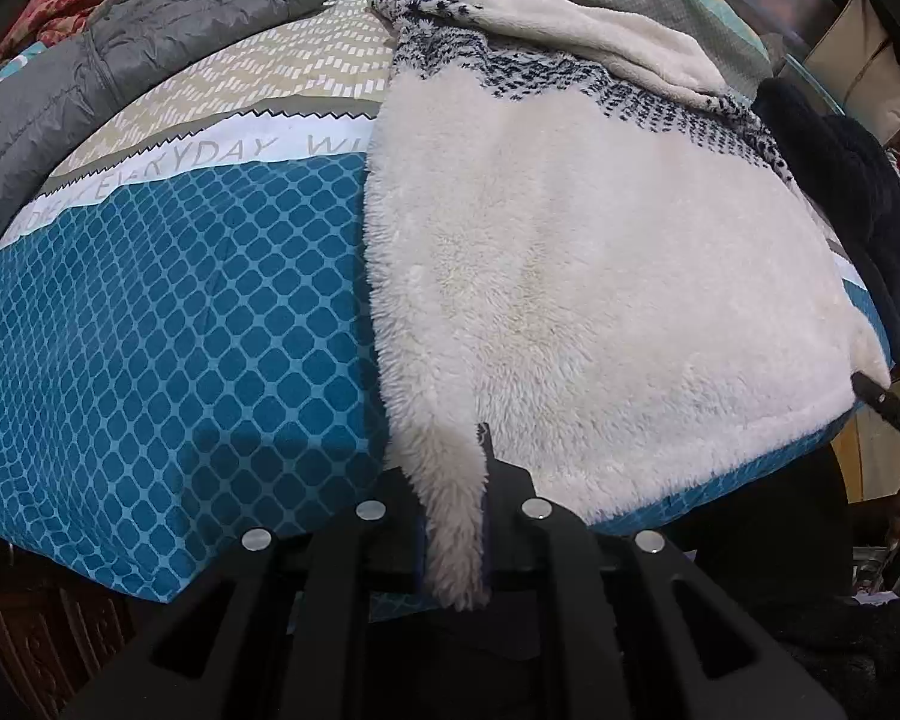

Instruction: Fold large clothes

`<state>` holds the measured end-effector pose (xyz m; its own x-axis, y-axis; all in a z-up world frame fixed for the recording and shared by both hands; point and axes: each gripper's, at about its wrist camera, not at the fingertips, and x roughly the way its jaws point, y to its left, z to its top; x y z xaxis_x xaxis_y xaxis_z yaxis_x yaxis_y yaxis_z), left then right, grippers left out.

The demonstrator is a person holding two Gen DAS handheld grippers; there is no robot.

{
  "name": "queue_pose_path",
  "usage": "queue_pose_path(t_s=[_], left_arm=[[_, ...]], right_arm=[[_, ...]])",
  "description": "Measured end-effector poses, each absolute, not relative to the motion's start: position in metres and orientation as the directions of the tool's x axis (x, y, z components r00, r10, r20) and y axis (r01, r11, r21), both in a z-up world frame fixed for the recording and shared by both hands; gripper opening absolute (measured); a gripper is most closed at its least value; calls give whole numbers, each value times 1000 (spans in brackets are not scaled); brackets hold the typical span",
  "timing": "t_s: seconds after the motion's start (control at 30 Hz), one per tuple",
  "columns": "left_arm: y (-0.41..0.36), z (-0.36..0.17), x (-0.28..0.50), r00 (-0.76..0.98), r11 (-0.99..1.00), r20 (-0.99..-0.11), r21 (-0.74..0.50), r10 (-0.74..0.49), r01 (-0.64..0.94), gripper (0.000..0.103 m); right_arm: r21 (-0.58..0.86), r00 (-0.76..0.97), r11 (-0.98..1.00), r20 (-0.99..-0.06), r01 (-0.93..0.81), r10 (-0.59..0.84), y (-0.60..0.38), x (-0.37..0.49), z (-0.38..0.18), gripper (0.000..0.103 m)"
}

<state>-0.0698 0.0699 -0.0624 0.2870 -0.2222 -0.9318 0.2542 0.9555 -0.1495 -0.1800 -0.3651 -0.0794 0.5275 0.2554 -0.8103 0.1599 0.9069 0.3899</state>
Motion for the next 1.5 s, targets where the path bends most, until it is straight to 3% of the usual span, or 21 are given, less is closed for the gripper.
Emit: queue_pose_path(t_s=[0.5, 0.57, 0.7, 0.93, 1.17, 1.3, 1.5], left_arm=[[70, -61, -69, 263, 952, -935, -169, -237, 255, 37], [76, -58, -68, 249, 946, -932, -201, -265, 254, 37], [85, -54, -67, 224, 936, -924, -256, -310, 243, 37], [78, -56, -67, 202, 929, -930, -248, -308, 274, 37], [100, -44, -54, 162, 887, -878, -417, -449, 199, 36], [106, -45, -47, 169, 892, -880, -418, -445, 172, 36], [116, -22, -49, 186, 851, -833, -492, -522, 182, 33]], right_arm=[[462, 500, 874, -798, 148, 337, -363, -183, -90, 28], [456, 490, 882, -800, 119, 348, -359, -181, -86, 12], [470, 491, 877, -791, 101, 367, -361, -181, -81, 11], [527, 514, 843, -755, 108, 407, -376, -180, -75, 10], [589, 557, 801, -701, 102, 445, -384, -174, -65, 10], [570, 518, 814, -733, 111, 442, -382, -166, -75, 10], [617, 584, 786, -653, 39, 483, -377, -166, -42, 8]])
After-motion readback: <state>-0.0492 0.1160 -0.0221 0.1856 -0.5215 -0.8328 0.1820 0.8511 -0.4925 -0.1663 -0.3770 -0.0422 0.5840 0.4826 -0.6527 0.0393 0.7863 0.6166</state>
